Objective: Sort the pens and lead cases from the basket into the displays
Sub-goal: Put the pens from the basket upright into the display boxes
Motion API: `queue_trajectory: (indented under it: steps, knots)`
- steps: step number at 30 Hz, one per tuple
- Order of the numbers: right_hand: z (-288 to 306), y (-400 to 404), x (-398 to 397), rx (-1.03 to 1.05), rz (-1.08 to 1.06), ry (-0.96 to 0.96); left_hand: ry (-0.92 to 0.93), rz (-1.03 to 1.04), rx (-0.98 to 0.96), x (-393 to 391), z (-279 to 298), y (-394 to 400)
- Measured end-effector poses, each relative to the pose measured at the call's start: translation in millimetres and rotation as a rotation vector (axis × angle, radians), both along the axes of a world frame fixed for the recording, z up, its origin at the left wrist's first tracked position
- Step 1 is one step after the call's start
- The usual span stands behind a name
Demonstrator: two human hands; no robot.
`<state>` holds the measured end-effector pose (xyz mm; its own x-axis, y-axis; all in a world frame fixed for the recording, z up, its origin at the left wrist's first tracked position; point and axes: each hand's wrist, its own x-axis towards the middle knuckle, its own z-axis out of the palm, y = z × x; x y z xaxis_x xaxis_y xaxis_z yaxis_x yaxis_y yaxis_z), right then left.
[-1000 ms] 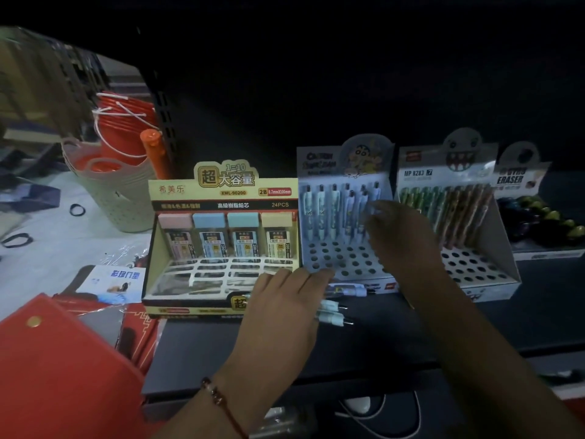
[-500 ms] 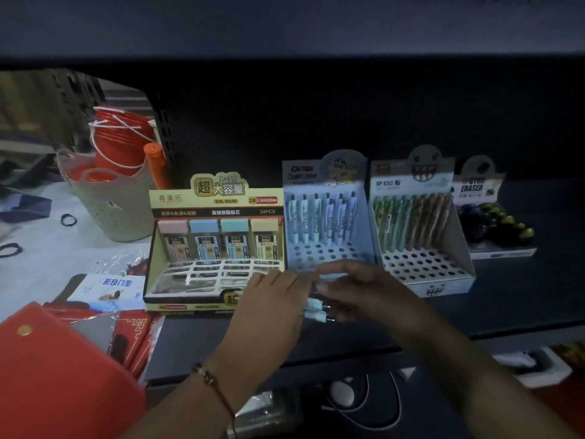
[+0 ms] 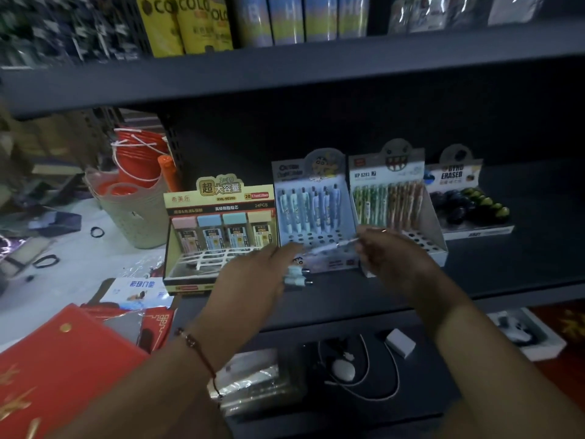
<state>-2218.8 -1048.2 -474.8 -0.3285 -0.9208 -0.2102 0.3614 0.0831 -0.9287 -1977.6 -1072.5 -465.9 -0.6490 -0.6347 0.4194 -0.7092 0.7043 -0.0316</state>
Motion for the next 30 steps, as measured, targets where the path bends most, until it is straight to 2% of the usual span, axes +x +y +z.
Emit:
queue_trajectory:
  steps: [4,8,9,12,15,19,24,30]
  knots:
    - [-6.8,2.2,-19.4,-0.110,-0.063,-0.247,-0.087,-0.057,-0.113,2.2,8.4,6.7]
    - [-9.2,8.4,-24.5,-0.187,-0.123,-0.331,-0.039,-0.143,-0.096,-18.0,-7.1,8.8]
    - [-9.0,8.7,-24.9,-0.194,-0.148,-0.287,-0.022,-0.130,-0.064,-24.4,-9.2,7.2]
    - [-6.3,9.9,-26.3,-0.184,-0.268,0.056,0.114,-0.111,-0.039,-37.4,-7.0,-2.8]
    - [-4.5,8.0,-29.6,-0.255,-0.317,0.166,0.232,-0.144,-0.022,-48.9,-2.4,-7.4]
    - [2.4,-0.1,-25.8,-0.315,-0.430,0.317,0.203,-0.194,0.006,-68.7,-9.0,-13.2]
    - [2.6,-25.6,-22.0,-0.351,-0.425,0.612,0.114,-0.217,-0.009,-75.8,-24.1,-24.9]
    - [-4.3,-69.1,-20.9,-0.375,-0.364,0.950,0.137,-0.208,-0.027,-73.4,-32.9,-44.9]
